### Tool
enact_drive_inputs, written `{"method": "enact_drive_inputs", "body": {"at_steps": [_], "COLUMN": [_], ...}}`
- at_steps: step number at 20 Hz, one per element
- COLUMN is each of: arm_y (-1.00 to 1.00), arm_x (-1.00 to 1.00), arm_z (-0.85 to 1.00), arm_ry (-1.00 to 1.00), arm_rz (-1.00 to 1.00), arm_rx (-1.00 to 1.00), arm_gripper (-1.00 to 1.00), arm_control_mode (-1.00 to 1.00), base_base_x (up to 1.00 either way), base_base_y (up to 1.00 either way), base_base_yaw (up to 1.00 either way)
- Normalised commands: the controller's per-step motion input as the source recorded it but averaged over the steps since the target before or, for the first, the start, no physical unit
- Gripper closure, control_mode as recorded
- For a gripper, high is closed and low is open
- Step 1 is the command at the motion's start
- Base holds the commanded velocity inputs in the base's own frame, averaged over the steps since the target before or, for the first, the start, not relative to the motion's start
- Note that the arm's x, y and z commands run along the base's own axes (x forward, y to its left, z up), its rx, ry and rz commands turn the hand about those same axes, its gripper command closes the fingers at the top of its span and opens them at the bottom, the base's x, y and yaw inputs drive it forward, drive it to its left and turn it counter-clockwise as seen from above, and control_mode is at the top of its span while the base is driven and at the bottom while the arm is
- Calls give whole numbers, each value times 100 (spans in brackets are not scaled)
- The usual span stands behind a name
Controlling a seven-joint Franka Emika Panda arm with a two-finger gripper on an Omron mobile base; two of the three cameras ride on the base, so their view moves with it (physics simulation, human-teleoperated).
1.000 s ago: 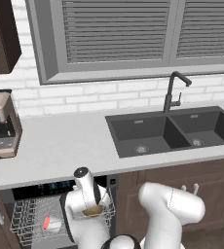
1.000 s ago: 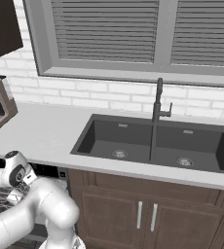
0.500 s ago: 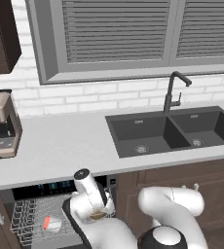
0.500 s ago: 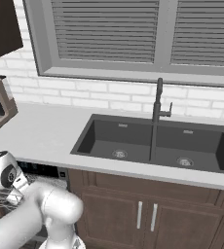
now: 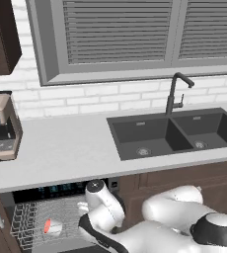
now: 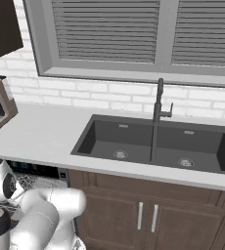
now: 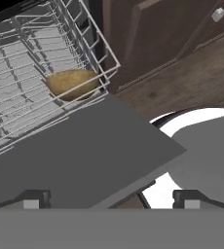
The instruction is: Pick up the cup and bowl from the counter, place them in the dishwasher, and close the dishwasher door.
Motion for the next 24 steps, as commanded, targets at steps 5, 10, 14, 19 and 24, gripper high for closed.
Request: {"method": "enact_drive_inputs", "body": {"at_steps": [5,10,14,19,24], "arm_y": [0,0,0,0,0], "arm_x": [-26,-32,-31,-33,-49], "arm_z": [31,29,25,12,0], "arm_ry": [-3,-15,-14,-8,-7], "arm_rz": [4,2,4,5,4], "arm_rx": [8,8,8,5,2], "arm_gripper": [-100,-100,-100,-100,-100], "arm_control_mode": [-100,-100,-100,-100,-100], "base_base_x": [0,0,0,0,0], "base_base_y": [0,0,0,0,0], "base_base_yaw": [0,0,0,0,0]}}
